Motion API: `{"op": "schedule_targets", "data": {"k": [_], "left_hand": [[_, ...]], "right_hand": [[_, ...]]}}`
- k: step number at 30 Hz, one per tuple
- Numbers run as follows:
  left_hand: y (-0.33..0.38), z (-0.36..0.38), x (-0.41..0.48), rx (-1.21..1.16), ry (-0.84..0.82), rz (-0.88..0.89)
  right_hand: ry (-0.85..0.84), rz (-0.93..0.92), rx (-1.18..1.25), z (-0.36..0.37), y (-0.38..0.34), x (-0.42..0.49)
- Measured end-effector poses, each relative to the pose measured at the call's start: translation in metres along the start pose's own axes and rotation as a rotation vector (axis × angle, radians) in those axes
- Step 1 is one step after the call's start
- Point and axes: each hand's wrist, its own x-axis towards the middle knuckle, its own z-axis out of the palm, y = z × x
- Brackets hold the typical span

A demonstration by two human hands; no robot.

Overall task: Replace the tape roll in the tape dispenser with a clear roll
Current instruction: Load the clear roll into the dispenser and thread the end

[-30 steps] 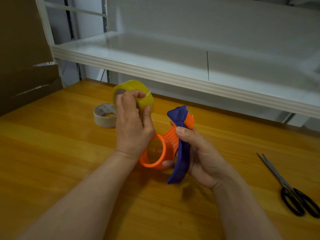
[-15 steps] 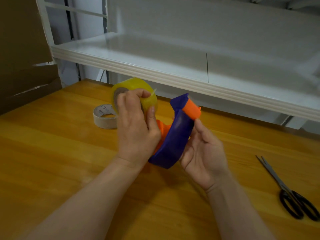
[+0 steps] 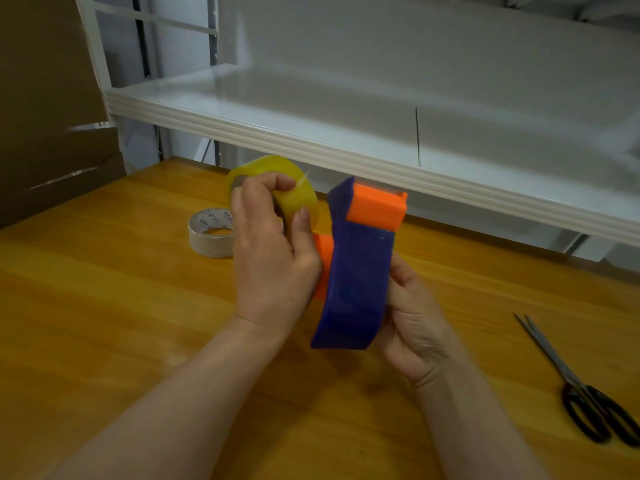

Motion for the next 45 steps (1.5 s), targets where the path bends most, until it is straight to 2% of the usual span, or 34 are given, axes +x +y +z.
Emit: {"op": "schedule_targets", "data": {"k": [4, 6, 9, 14, 17, 24, 30, 33, 39, 45], "left_hand": [[0.007, -0.007, 0.005, -0.032, 0.008, -0.023], [0.011, -0.010, 0.007, -0.072, -0.039, -0.055], [0.014, -0.013, 0.012, -0.221, -0.190, -0.190], [0.012, -0.014, 0.015, -0.612, -0.455, -0.425], [0.015, -0.012, 0.011, -0.643, -0.550, -0.414], [0.015, -0.015, 0.013, -0.658, -0.607, -0.286], [0.014, -0.022, 0.019, -0.704, -0.699, -0.205], [0.014, -0.021, 0.018, -0.689, -0.722, -0.216], [0.011, -0.014, 0.013, -0.663, -0.663, -0.276], [0.017, -0.012, 0.010, -0.710, -0.644, -0.399]], "right_hand": [[0.039, -0.067, -0.023, -0.006, -0.008, -0.001], [0.064, -0.096, -0.019, -0.009, -0.011, -0.001], [0.107, -0.159, 0.020, -0.013, -0.018, -0.001], [0.125, -0.263, 0.071, -0.019, -0.028, -0.001], [0.082, -0.301, 0.079, -0.016, -0.027, -0.002], [0.001, -0.303, 0.003, -0.020, -0.029, -0.003], [0.000, -0.286, -0.207, -0.019, -0.030, 0.000], [-0.015, -0.294, -0.271, -0.019, -0.029, -0.001], [-0.012, -0.321, -0.345, -0.019, -0.026, 0.000], [0.000, -0.284, -0.312, -0.024, -0.027, 0.001]]}}
